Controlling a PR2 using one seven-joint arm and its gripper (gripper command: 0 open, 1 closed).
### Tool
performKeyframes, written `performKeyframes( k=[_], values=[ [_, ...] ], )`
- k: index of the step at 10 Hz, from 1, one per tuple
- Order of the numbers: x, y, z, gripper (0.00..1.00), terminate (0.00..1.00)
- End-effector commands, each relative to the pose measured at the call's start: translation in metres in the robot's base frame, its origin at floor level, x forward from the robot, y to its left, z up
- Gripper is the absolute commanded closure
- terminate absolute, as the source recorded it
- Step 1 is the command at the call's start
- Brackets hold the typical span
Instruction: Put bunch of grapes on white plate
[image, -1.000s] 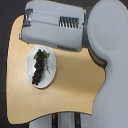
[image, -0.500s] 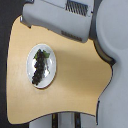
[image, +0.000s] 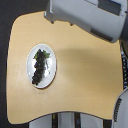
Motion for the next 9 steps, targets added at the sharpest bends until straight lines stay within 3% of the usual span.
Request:
performKeyframes(
  k=[1, 8, 9],
  values=[
    [-0.016, -0.157, -0.005, 0.00, 0.00],
    [-0.011, -0.248, -0.010, 0.00, 0.00],
    [-0.010, -0.257, -0.015, 0.00, 1.00]
  ],
)
